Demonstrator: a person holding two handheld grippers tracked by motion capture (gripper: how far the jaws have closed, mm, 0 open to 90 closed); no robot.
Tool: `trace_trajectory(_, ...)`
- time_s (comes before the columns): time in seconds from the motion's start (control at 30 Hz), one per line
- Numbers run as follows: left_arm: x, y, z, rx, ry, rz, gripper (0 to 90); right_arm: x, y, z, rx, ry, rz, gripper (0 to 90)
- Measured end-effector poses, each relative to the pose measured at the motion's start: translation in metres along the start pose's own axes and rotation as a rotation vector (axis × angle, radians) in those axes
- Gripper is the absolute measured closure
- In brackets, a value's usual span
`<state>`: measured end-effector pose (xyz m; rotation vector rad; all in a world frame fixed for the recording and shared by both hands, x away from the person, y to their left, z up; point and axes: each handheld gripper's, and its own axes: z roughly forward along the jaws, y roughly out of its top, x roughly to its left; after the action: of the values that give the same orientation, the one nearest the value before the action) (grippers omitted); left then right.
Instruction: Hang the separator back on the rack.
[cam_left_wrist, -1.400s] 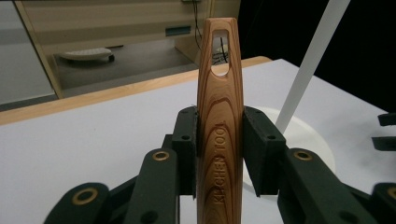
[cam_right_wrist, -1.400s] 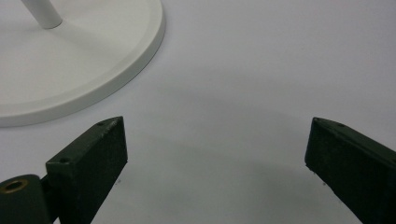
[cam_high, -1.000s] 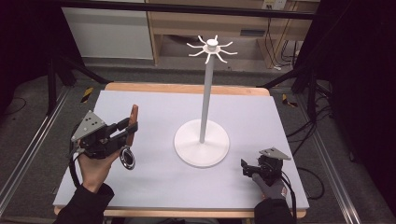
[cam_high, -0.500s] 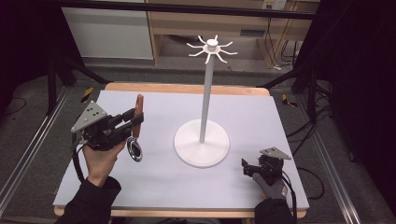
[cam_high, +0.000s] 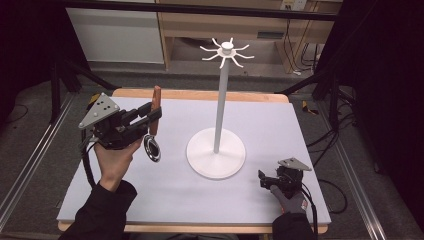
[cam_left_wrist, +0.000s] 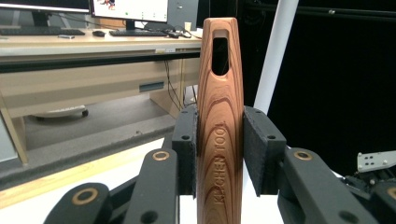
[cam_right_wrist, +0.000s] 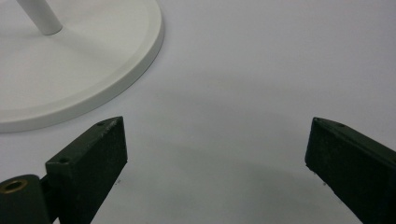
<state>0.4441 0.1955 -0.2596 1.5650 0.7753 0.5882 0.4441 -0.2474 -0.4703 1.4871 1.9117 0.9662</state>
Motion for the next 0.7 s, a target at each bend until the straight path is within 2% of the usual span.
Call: trace_trajectory(0.7, -0.017, 0.034, 0.017, -0.043, -0.036, 0.035, 67.1, -0.001, 0.000, 0.000, 0.000, 0.005, 0.005, 6.0)
